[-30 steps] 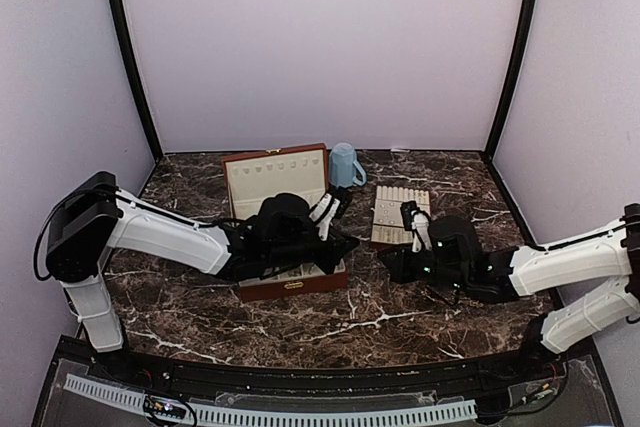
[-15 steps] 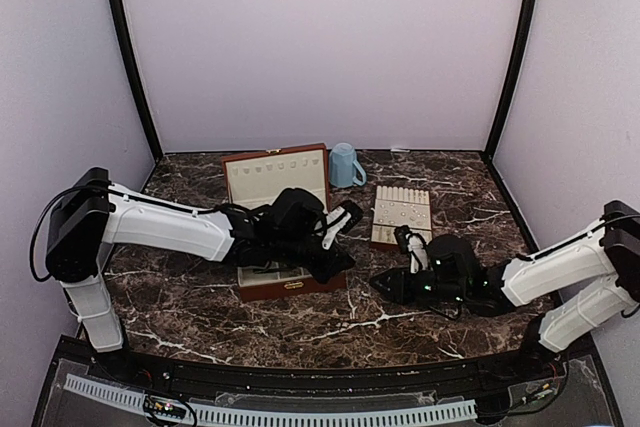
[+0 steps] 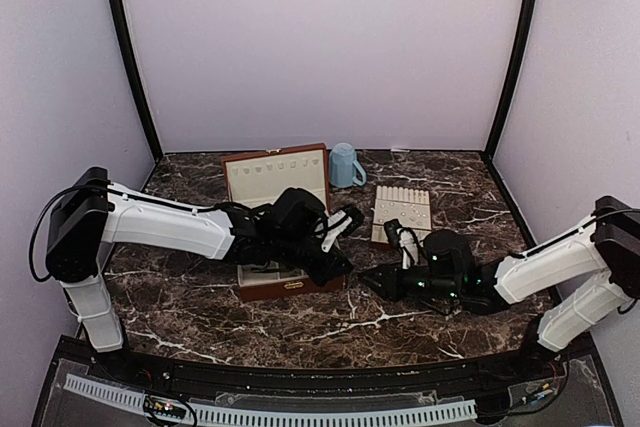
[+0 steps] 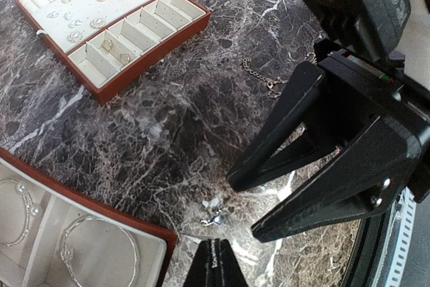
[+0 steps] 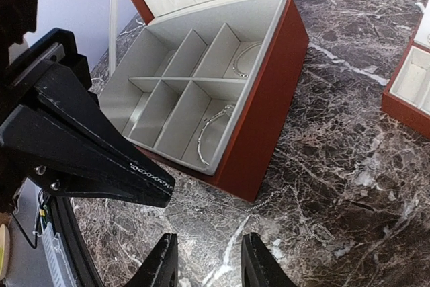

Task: Organize the mixed jewelry
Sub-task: Pass from the left arm to the right

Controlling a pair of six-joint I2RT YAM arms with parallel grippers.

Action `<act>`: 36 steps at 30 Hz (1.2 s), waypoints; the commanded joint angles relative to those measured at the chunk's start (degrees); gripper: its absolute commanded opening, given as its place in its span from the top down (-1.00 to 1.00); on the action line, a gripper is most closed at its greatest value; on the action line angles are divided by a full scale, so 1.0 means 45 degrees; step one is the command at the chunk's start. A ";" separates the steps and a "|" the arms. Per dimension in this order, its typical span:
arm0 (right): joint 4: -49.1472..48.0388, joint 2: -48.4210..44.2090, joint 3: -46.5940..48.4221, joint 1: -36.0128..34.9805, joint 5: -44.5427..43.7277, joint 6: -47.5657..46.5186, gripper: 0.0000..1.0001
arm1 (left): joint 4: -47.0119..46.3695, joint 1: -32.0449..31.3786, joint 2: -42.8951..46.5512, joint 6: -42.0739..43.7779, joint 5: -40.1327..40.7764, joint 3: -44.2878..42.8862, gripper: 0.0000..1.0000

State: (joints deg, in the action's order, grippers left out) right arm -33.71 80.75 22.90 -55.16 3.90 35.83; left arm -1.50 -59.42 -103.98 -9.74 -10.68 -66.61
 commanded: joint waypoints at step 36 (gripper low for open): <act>-0.3793 0.3366 0.1572 -0.0243 -0.0740 -0.1935 0.66 | -0.0129 -0.0055 0.1042 -0.0517 0.0219 -0.0102 1.00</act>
State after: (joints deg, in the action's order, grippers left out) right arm -46.24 95.24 28.62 -55.90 1.43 28.58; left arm -1.58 -59.42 -102.54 -10.98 -9.89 -66.63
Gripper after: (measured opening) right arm 0.196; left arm 0.019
